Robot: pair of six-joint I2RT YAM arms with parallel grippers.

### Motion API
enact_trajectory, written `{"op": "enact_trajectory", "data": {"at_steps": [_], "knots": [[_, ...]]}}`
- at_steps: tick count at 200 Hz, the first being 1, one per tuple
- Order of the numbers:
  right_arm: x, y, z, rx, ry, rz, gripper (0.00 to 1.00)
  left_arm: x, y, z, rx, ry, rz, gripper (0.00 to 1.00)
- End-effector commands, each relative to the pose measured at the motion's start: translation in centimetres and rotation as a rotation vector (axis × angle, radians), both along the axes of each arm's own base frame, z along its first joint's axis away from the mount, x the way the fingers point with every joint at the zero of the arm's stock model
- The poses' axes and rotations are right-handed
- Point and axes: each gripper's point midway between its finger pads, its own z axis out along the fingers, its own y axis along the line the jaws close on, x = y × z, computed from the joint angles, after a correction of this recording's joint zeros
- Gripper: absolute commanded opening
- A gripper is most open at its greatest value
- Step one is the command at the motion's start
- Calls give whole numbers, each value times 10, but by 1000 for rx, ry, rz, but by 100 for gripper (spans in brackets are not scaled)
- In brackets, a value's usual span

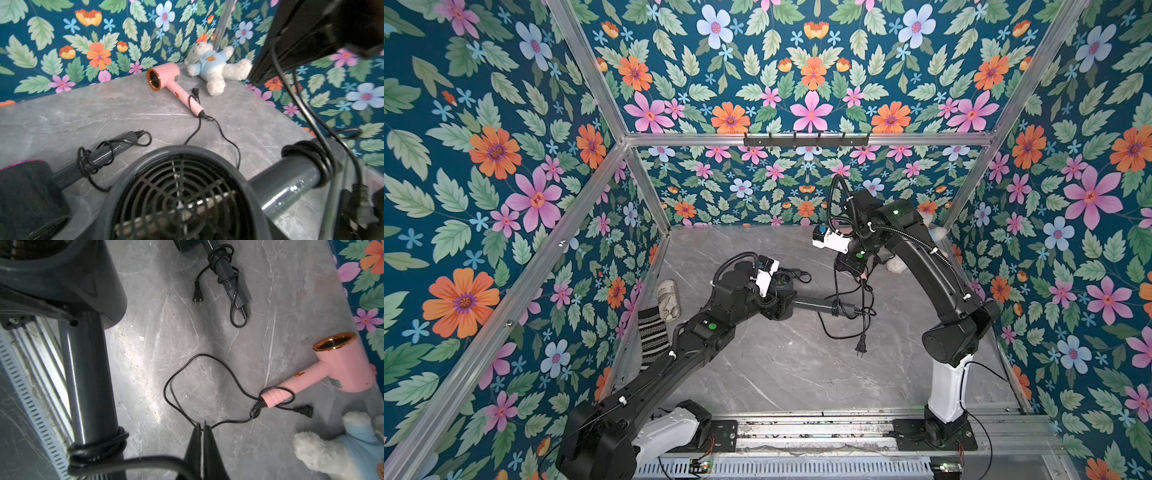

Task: Wrap the cord around the hair dryer
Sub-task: Wrap the power cord around the hair dryer.

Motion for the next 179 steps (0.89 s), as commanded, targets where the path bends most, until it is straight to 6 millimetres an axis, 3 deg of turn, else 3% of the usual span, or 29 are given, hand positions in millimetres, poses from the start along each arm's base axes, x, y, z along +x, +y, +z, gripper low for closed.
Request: {"op": "enact_trajectory", "data": {"at_steps": [1,13,25,50,73,87,119,145,179], "knots": [[39,18,25,159,-143,-15,0,-53,-23,29,-116,-74,-338,0],[42,12,23,152,-141,-40,0,-45,-15,35,-118,-92,-283,0],[44,7,23,127,-157,-57,0,-33,-6,28,-75,-75,-209,0],[39,-10,20,22,-181,-65,0,-5,10,-9,85,33,-51,0],[34,-26,22,-48,-191,-87,0,32,42,-41,248,106,199,0],[30,-33,22,-75,-187,-97,0,45,51,-48,299,119,277,0],[17,-56,10,-227,-168,-86,0,57,57,-47,331,106,336,0],[20,-72,8,-311,-191,-111,0,58,57,-46,355,103,328,0],[35,-66,20,-278,-273,-135,0,50,50,-48,359,117,259,0]]}}
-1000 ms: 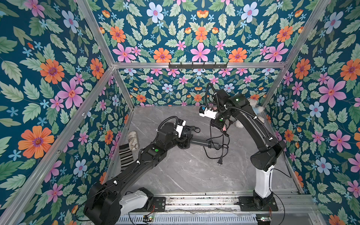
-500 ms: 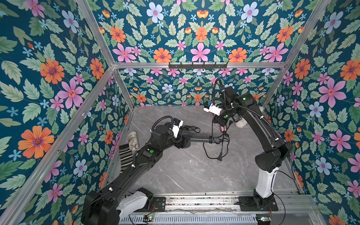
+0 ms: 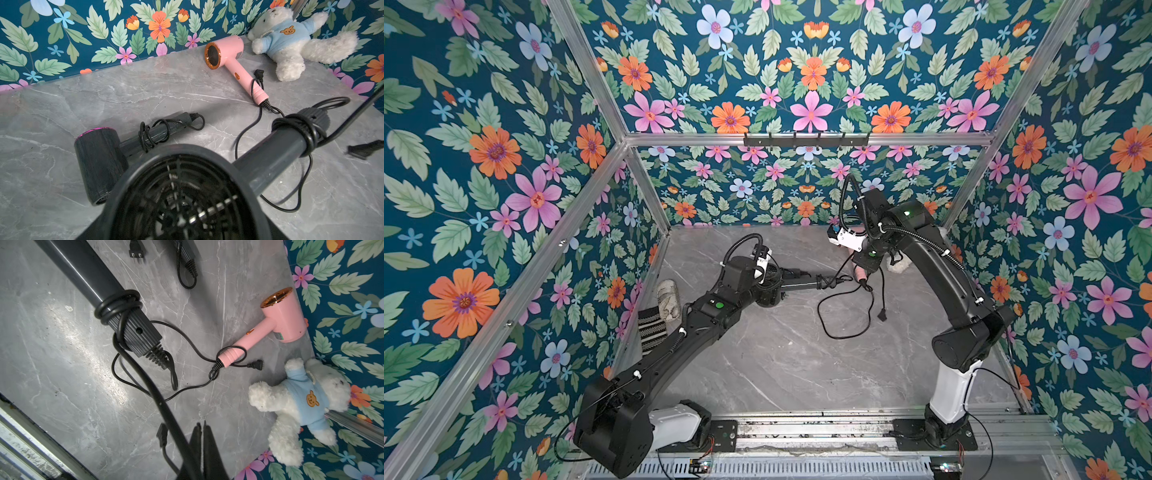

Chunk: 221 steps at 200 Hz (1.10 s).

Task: Wrap the cord around the hair dryer
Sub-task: Wrap the power cord around the hair dryer.

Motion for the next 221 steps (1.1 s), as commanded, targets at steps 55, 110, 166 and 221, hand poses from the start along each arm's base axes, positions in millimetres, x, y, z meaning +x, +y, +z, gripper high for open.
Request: {"op": "enact_trajectory", "data": {"at_steps": [55,110,166,221], "knots": [[19,45,19,186,-113,161,0,-61,-35,-41,95,158,-400,0],[-16,83,19,308,-18,350,0,-72,-48,-52,145,199,-462,0],[-32,77,8,259,35,320,0,-32,-50,-39,39,167,-249,0],[-47,64,-46,197,174,251,0,-36,-48,-68,129,354,-280,0]]}}
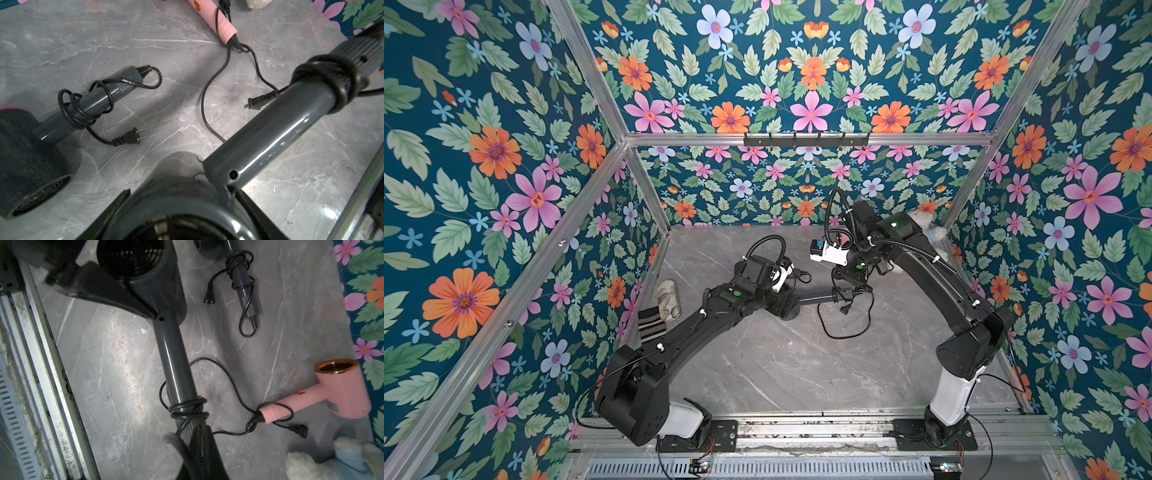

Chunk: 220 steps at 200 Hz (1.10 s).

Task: Wrap the cord around the hair dryer
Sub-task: Wrap the power cord around the hair dryer.

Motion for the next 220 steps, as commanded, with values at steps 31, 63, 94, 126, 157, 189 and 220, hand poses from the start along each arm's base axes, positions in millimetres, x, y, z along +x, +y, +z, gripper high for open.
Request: {"op": "enact_trajectory", "data": {"at_steps": [31,63,94,126,157,189,220], "knots": [[-10,-3,-43,-9,137,-13,0,-15,3,-34,106,150,-74,0],[-10,-6,-68,-12,254,-30,0,-18,5,-48,147,183,-96,0],[-9,-8,-95,-39,339,-76,0,-14,14,-71,220,225,-53,0],[-10,-9,-116,-47,362,-131,0,-2,30,-91,289,231,89,0],[-11,-13,-130,-35,362,-232,0,17,46,-93,246,171,346,0],[-24,-11,-145,7,409,-284,0,10,33,-96,97,114,403,4],[-28,-13,-151,-9,434,-296,0,1,34,-101,156,119,343,0]]}}
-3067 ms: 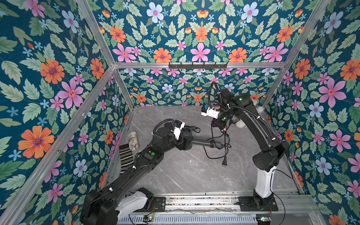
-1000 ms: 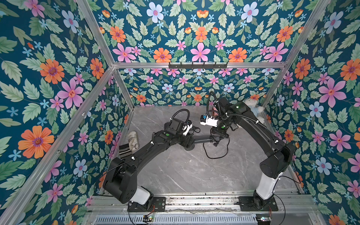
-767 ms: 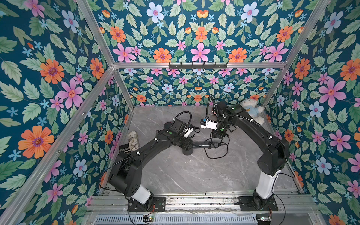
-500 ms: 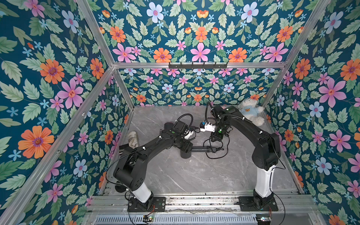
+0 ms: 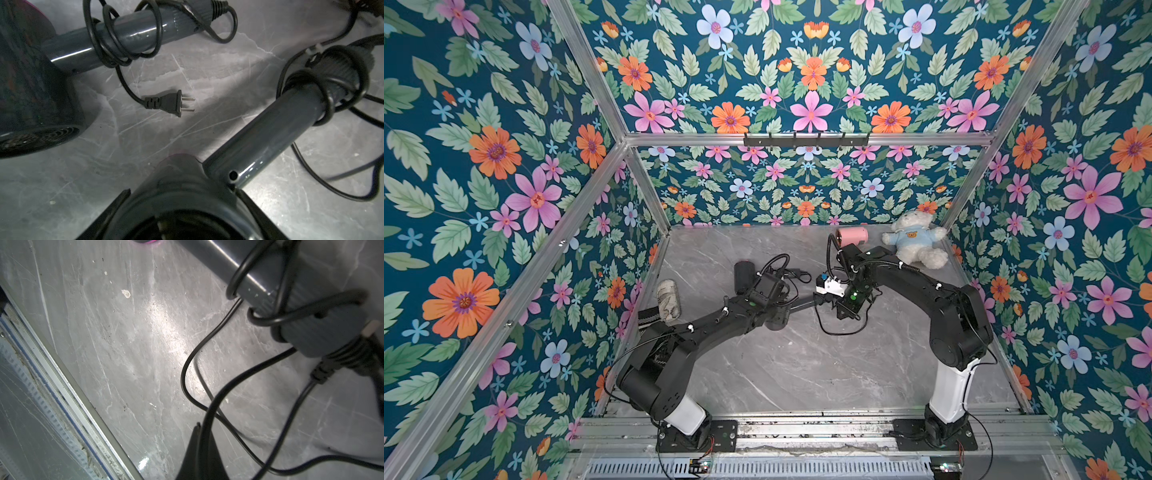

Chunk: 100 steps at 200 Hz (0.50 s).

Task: Wrap the cord around the hair dryer
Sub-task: Wrap the power cord around the hair dryer.

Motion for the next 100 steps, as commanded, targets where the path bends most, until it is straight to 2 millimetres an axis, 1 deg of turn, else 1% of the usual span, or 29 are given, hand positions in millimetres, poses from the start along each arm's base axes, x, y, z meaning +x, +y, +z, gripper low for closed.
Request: {"op": "enact_trajectory", "data": {"at_steps": [1,19,30,42,56,69,79,100], "knots": [[2,5,1,26,3,-20,0,-12,2,-12,16,63,3,0],[1,5,6,26,-7,-18,0,-10,12,-9,91,60,-3,0],[2,3,8,3,-38,-10,0,-9,14,-5,126,60,-16,0],[6,-6,11,-51,-97,-3,0,-8,17,-2,165,64,-28,0],[17,-20,18,-133,-175,-18,0,-6,23,4,225,73,-32,0],[24,-33,32,-198,-241,-25,0,-2,29,12,276,68,-23,0],[26,-38,44,-229,-286,-13,0,1,33,21,302,57,-9,0],[24,-38,71,-253,-381,43,0,6,34,45,312,28,-2,0]]}}
